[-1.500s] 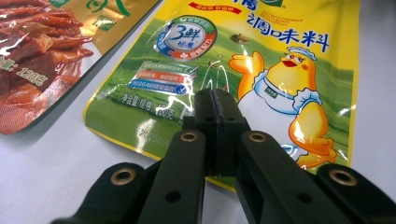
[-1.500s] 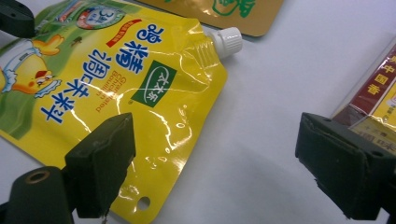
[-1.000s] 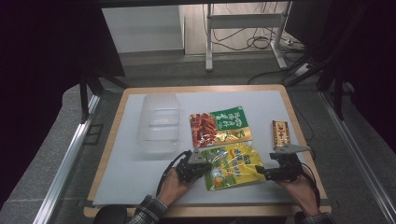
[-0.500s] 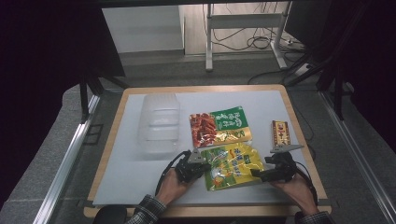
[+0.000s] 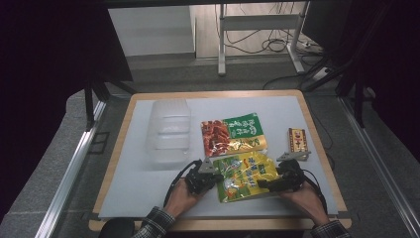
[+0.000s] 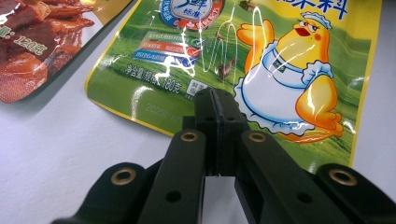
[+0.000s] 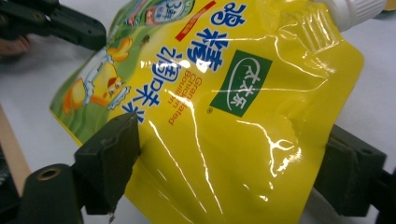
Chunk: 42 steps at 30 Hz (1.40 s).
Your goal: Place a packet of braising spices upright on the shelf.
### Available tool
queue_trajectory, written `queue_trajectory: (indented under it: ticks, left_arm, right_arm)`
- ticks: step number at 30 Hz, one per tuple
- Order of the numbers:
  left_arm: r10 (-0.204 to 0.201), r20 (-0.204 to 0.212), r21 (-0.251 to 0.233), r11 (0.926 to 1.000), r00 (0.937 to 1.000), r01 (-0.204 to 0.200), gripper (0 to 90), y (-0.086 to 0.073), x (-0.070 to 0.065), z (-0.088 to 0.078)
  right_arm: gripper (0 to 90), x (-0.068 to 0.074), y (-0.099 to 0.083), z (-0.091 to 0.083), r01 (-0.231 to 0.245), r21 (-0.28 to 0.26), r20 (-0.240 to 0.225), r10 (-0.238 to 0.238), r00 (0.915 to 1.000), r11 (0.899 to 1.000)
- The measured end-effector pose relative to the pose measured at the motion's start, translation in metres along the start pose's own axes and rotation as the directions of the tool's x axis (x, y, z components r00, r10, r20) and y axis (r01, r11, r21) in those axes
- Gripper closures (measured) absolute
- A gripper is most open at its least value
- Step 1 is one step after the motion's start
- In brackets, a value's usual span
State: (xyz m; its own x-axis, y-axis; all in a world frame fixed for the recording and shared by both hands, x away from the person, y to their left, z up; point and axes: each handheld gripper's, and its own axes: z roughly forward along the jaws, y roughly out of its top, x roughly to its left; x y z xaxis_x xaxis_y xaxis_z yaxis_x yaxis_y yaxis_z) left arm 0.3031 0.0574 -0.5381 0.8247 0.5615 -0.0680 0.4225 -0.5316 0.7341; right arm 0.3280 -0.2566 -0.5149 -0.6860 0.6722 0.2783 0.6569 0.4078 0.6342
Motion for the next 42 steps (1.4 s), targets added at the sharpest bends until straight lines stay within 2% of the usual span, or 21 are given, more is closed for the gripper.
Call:
queue_trajectory:
  ticks: [1,4,13,22,25,27,28,29,30,31,32,33,34,37,42]
  left_arm:
    - [-0.003,0.001,-0.001,1.0000,1.0000,0.003,90.0,0.000,0.000,0.000]
    - [-0.005,0.002,-0.001,1.0000,1.0000,0.005,90.0,0.000,0.000,0.000]
    - [-0.004,0.001,-0.003,1.0000,1.0000,0.004,90.0,0.000,0.000,0.000]
    - [-0.006,-0.004,-0.009,0.9999,1.0000,0.006,90.0,-0.001,-0.001,0.001]
    - [0.000,-0.003,-0.009,1.0000,1.0000,0.000,90.0,-0.001,0.000,0.001]
    - [0.003,-0.006,-0.009,1.0000,1.0000,-0.003,90.0,-0.001,-0.001,0.001]
    - [-0.003,-0.006,-0.014,0.9999,1.0000,0.003,90.0,-0.002,-0.001,0.001]
    - [0.000,-0.007,-0.011,0.9999,1.0000,0.000,90.0,-0.002,-0.001,0.000]
    - [0.000,-0.007,-0.011,0.9999,1.0000,0.000,90.0,-0.002,-0.001,0.000]
    - [-0.001,-0.009,-0.011,0.9999,1.0000,0.001,90.0,-0.002,-0.001,0.000]
    - [0.004,-0.014,-0.015,0.9999,0.9999,-0.004,90.0,-0.002,-0.002,0.000]
    - [0.010,-0.021,-0.021,0.9997,0.9997,-0.011,90.0,-0.003,-0.003,0.000]
    - [0.017,-0.029,-0.029,0.9994,0.9994,-0.018,89.9,-0.003,-0.005,0.000]
    - [0.051,-0.065,-0.031,0.9981,0.9966,-0.053,89.7,-0.003,-0.009,-0.002]
    - [0.042,-0.081,-0.038,0.9982,0.9958,-0.046,86.1,-0.002,-0.009,-0.006]
  right_arm:
    - [23.4,-0.005,0.000,-0.001,-0.028,-0.011,-0.026,0.028,0.9993,1.000]
    - [27.0,-0.008,0.001,-0.001,-0.049,-0.030,-0.051,0.048,0.9975,0.998]
    - [31.1,-0.008,0.003,0.000,-0.037,-0.031,-0.053,0.035,0.9980,0.999]
    - [42.4,-0.009,0.004,-0.003,-0.048,-0.065,-0.072,0.043,0.9965,0.997]
    - [47.2,-0.008,0.005,-0.002,-0.053,-0.080,-0.097,0.046,0.9943,0.995]
    - [49.9,-0.007,0.006,-0.002,-0.046,-0.078,-0.092,0.039,0.9950,0.996]
    - [57.4,-0.006,0.007,-0.004,-0.040,-0.097,-0.082,0.032,0.9961,0.995]
    - [61.6,-0.005,0.007,-0.005,-0.041,-0.105,-0.080,0.033,0.9962,0.994]
    - [61.6,-0.005,0.007,-0.005,-0.041,-0.105,-0.080,0.033,0.9962,0.994]
    - [65.4,-0.005,0.007,-0.006,-0.045,-0.112,-0.080,0.037,0.9961,0.993]
    - [73.8,-0.005,0.008,-0.007,-0.043,-0.112,-0.076,0.034,0.9965,0.993]
    - [73.8,-0.005,0.008,-0.007,-0.043,-0.112,-0.076,0.034,0.9965,0.993]
    - [79.4,-0.003,0.008,-0.007,-0.031,-0.117,-0.067,0.023,0.9975,0.993]
    - [84.1,0.001,0.010,-0.010,-0.015,-0.136,-0.063,0.006,0.9980,0.991]
    - [86.1,0.007,0.013,-0.014,0.029,-0.163,-0.058,-0.039,0.9975,0.986]
